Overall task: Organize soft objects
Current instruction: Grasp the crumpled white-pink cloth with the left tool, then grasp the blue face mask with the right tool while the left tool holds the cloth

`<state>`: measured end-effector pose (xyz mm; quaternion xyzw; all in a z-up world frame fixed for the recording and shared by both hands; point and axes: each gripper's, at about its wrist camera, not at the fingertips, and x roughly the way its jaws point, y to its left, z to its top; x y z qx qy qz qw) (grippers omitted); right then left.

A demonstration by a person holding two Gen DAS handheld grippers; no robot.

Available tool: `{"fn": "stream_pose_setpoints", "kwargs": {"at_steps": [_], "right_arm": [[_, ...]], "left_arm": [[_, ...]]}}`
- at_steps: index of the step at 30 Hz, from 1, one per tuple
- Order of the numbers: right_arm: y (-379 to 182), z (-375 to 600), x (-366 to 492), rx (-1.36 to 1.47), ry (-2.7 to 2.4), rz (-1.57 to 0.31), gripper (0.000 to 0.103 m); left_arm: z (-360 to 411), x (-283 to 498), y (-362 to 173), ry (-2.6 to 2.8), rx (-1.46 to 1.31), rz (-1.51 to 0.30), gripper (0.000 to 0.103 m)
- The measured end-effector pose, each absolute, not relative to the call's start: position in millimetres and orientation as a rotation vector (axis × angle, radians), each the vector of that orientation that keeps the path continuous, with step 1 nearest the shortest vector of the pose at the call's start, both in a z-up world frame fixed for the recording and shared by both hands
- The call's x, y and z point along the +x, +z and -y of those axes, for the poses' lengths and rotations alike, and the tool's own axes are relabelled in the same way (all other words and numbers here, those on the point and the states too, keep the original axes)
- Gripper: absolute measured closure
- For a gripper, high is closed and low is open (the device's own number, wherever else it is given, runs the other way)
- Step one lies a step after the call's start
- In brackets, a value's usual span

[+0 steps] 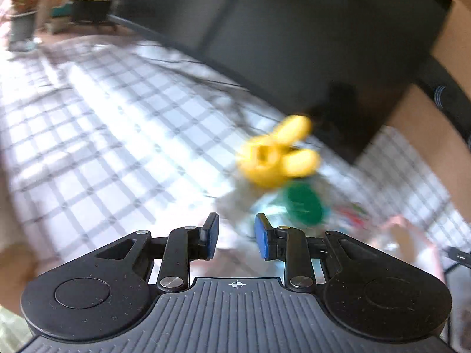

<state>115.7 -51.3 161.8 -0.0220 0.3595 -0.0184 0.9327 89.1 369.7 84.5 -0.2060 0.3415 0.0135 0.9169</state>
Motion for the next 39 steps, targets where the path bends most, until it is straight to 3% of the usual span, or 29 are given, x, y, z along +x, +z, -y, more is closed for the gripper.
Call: {"fn": "stream_pose_setpoints", "kwargs": {"at_steps": [13,28,36,39], "right_arm": [[89.2,-72.4,100.7,-0.118,0.201,-0.986,0.003],[40.2,-83.2,100.0,-0.058,0.167,-1.157,0.002],[37.5,-93.4,92.5,-0.112,0.138,-1.135,0.0],[38.7,-94.0,94.3,-0.103,0.114,-1.156,0.0]], "left_arm": [[-366.8,131.4,43.3,0.002,-0.186,-0.81,0.073],[-370.7,131.4,21.7,-0.136,-0.156,-0.867,0.072],[-365.0,128.7,18.6,-0.11,-0.137,-0.828,0.071],[-371.1,126.5,17.6,-0.118,-0.165,-0.81,0.078]]}}
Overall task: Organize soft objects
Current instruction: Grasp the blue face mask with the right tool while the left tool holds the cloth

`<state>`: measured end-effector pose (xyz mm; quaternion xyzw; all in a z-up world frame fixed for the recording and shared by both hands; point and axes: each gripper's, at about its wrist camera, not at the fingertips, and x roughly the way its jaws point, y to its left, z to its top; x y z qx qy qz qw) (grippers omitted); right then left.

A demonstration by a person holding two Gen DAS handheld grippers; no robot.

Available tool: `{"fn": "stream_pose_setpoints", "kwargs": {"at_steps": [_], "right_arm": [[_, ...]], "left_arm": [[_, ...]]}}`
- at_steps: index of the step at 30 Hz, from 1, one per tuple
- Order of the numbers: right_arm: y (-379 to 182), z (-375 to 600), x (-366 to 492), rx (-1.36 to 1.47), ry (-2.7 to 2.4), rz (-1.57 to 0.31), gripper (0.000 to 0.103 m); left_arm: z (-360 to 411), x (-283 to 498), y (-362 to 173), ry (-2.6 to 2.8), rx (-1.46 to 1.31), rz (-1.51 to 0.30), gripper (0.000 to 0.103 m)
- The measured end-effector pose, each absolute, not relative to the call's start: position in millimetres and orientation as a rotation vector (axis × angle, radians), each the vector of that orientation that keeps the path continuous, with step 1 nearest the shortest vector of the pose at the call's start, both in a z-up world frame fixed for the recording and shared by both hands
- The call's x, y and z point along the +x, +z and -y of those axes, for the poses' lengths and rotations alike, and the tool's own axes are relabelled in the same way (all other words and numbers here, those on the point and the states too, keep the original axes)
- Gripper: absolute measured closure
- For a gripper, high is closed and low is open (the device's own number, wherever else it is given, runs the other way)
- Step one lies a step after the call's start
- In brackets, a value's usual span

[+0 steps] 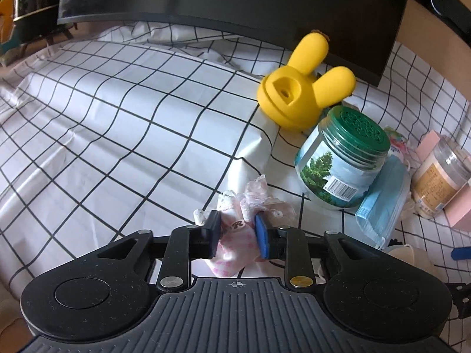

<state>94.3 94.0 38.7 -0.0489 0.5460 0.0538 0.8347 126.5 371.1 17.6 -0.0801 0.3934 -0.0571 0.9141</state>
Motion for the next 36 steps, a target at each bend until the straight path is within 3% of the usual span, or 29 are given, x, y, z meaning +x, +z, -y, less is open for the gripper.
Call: {"fn": "stream_pose_setpoints", "kwargs": {"at_steps": [5,12,19,22,24,25,26,29,36], "right_arm": [[45.2,-93.7,108.0,-0.099,0.148,-1.212,0.004],[93.8,-122.2,119.5,-0.079,0.215,-1.016,0.004],[73.6,-147.0,171.8,0.231,0.109,-1.097,0.01],[55.0,-168.4,186.9,0.194,0.044,-1.126,0.011],[46.7,-175.3,191.0,0.158,0.034,-1.159,0.029],[43.5,-176.0,191.8,0.156,0.047,-1.178,0.056],[42.6,-175.1,191.9,0.157,0.055,-1.195,0.077],[50.3,-167.1,188.2,0.161,0.088,-1.197,0.091],[89.6,-143.0,177.0,0.091,0.138,-1.171,0.097]], "left_arm": [[-376.4,117.5,23.4,-0.146,-0.212,-0.772,0.09],[-393.6,105.6,54.0,-0.149,-0.258,-0.688,0.091],[-411.5,101.8,59.1,-0.15,-0.319,-0.687,0.091],[-418.9,98.5,55.0,-0.146,-0.343,-0.702,0.091],[-423.3,96.1,53.7,-0.144,-0.349,-0.706,0.091],[-425.4,94.6,53.4,-0.142,-0.352,-0.706,0.091],[-427.2,94.2,53.2,-0.142,-0.356,-0.707,0.091],[-431.0,94.5,52.2,-0.144,-0.367,-0.71,0.091],[-426.0,104.1,56.5,-0.175,-0.375,-0.698,0.091]]}}
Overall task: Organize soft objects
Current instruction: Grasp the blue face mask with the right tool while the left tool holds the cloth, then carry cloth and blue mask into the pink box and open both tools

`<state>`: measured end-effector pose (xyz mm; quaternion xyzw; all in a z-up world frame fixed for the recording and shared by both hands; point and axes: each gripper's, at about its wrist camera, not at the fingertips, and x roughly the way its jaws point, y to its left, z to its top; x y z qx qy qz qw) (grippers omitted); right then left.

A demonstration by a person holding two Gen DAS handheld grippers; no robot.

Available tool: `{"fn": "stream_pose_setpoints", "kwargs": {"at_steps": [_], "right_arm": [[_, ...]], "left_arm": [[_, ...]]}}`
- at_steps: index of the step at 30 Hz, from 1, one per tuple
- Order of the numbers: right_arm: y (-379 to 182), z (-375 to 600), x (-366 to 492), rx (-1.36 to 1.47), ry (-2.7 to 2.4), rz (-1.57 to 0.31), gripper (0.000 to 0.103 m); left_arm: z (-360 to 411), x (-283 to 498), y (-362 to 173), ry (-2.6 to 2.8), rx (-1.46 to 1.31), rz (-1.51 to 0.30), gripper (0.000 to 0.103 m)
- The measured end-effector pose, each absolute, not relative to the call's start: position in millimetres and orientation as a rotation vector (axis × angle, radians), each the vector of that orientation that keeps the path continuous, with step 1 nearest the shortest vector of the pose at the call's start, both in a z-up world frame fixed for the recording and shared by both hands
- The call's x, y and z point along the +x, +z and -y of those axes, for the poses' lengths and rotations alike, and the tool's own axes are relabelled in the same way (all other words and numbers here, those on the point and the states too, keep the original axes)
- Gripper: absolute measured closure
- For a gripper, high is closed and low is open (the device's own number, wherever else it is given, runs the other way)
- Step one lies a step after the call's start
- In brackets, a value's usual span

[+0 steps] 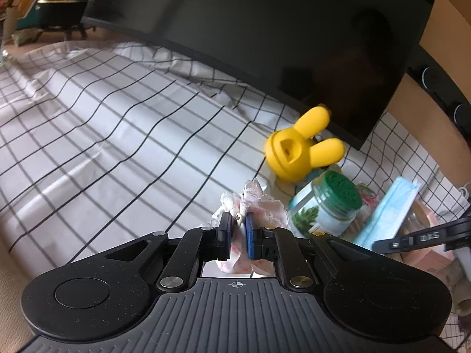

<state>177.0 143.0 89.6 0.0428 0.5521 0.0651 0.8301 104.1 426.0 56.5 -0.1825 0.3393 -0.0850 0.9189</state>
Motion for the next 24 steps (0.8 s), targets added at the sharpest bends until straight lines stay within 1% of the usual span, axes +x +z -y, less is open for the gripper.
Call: {"fn": "stream_pose_setpoints", "kwargs": {"at_steps": [10,13,15,16,17,19,21,24], "right_arm": [[172.1,-122.3,187.3,0.067,0.217,-1.076,0.097],[184.0,-122.3,193.1,0.054,0.242,-1.08,0.097],[180.3,-118.9,190.2,0.056,0.232,-1.081,0.091],[173.1,-119.5,188.1,0.055,0.222,-1.09,0.078],[166.2,-118.8,184.6,0.057,0.202,-1.091,0.057],[148.8,-121.7,173.5,0.047,0.142,-1.064,0.034],[129.8,-126.6,161.6,0.054,0.099,-1.042,0.033],[100.8,-133.6,157.8,0.106,0.071,-1.066,0.033]], "left_arm": [[-408.6,140.7,95.4,-0.21,-0.328,-0.682,0.091],[-403.2,148.4,109.5,-0.212,-0.324,-0.665,0.091],[-400.6,149.4,115.0,-0.208,-0.327,-0.65,0.091],[-399.4,148.5,116.5,-0.202,-0.331,-0.646,0.091],[-398.8,146.7,116.8,-0.199,-0.336,-0.645,0.091],[-399.3,142.3,114.1,-0.197,-0.348,-0.651,0.09],[-401.8,138.5,106.7,-0.192,-0.356,-0.668,0.09],[-404.8,132.9,90.2,-0.16,-0.312,-0.703,0.09]]}}
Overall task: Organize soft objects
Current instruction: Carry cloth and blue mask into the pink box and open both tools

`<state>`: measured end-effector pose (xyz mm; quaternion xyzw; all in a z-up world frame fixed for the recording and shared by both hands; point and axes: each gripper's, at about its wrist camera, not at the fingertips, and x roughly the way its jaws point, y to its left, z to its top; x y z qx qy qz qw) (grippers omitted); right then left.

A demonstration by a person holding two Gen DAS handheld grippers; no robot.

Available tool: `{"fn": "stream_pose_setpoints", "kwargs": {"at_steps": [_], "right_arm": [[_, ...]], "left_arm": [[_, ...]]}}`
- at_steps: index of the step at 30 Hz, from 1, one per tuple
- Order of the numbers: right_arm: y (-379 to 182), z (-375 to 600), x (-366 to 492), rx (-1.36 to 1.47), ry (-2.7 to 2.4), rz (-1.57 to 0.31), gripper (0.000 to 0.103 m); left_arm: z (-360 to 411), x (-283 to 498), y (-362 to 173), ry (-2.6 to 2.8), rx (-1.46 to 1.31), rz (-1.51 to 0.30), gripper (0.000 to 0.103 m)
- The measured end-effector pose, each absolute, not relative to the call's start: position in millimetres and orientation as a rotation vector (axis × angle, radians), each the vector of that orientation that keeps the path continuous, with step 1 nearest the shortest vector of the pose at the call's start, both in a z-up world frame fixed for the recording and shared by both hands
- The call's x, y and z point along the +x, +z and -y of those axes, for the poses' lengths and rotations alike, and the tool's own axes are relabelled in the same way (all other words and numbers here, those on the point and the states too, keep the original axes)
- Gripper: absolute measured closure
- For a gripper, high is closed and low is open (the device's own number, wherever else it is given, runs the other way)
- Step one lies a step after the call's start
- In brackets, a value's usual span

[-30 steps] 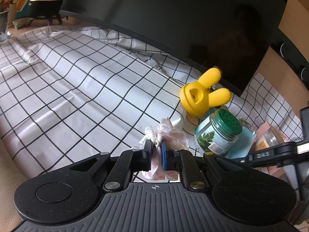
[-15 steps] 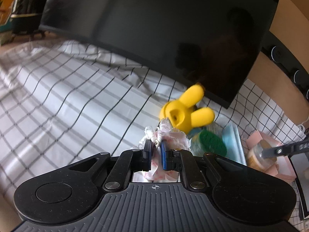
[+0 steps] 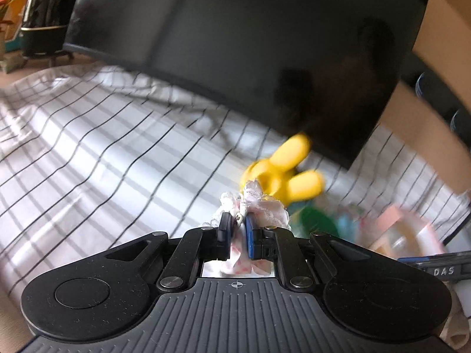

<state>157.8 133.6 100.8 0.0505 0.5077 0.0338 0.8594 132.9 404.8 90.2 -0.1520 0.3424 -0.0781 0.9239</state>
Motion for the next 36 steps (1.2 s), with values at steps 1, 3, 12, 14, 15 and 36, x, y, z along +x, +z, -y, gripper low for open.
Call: {"fn": "stream_pose_setpoints", "kwargs": {"at_steps": [1,3,12,14,15,36], "right_arm": [[94.0,-135.9,158.9,0.112,0.049,-1.071,0.033],[83.1,-138.9,164.8,0.111,0.009,-1.065,0.033],[53.9,-163.1,190.3,0.0,-0.073,-1.006,0.033],[45.9,-163.5,189.5,0.009,-0.091,-0.997,0.039],[45.9,-161.9,187.7,0.029,-0.09,-0.983,0.045],[196.9,-122.3,173.6,0.103,0.151,-0.867,0.098]], "left_arm": [[-405.7,132.7,82.7,-0.145,-0.285,-0.723,0.09],[-409.8,133.2,66.4,-0.121,-0.263,-0.775,0.09],[-432.9,126.5,24.3,-0.102,-0.281,-0.876,0.09],[-436.6,123.6,22.3,-0.112,-0.288,-0.876,0.09],[-437.9,123.1,22.1,-0.116,-0.289,-0.876,0.09],[-417.1,156.7,91.2,-0.16,-0.295,-0.729,0.09]]}}
